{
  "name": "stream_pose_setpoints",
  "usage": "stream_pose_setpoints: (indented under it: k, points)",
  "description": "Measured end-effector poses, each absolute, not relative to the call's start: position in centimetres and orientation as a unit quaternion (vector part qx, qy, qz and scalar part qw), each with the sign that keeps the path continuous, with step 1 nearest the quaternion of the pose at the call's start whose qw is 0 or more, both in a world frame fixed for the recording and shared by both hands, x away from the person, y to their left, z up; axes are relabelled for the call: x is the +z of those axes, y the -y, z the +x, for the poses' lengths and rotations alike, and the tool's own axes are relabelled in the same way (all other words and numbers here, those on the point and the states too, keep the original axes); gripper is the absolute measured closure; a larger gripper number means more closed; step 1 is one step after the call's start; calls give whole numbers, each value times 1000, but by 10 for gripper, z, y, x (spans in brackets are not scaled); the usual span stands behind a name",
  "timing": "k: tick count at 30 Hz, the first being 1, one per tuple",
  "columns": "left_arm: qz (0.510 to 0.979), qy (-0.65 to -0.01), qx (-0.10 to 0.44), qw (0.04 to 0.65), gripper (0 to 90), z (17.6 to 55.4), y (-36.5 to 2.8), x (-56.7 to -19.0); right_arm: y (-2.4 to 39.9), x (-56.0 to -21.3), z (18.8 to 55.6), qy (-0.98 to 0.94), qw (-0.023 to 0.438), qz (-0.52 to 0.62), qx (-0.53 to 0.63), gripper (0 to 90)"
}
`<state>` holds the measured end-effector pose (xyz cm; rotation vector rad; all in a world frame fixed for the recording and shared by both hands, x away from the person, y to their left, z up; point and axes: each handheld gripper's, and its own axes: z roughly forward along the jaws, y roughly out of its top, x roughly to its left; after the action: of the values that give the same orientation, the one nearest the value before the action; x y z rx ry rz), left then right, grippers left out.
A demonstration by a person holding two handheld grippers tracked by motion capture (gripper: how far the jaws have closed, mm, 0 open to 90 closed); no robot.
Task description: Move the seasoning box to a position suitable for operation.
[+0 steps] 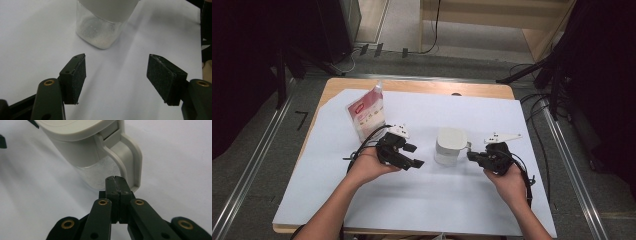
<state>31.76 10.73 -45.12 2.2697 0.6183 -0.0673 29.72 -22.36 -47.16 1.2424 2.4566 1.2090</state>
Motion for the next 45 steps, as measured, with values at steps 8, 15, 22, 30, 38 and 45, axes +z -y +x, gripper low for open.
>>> stream_pose_setpoints:
  k: [8,15,22,30,38,45]
  points:
    - [891,-236,-21,387,326,322,-97,-449,227,-471,304,-820,71,407,396,900]
    - [888,-232,-32,396,318,328,-96,-447,231,-466,307,-827,62,397,393,900]
    - [890,-231,-31,392,293,337,-90,-437,241,-450,308,-817,66,403,407,900]
    - [900,-208,-27,383,298,346,-77,-431,245,-444,316,-813,71,412,406,900]
    - [902,-192,-35,386,306,356,-70,-426,244,-444,325,-817,63,411,398,900]
    - [905,-181,-32,383,271,360,-65,-424,240,-447,328,-818,60,412,398,900]
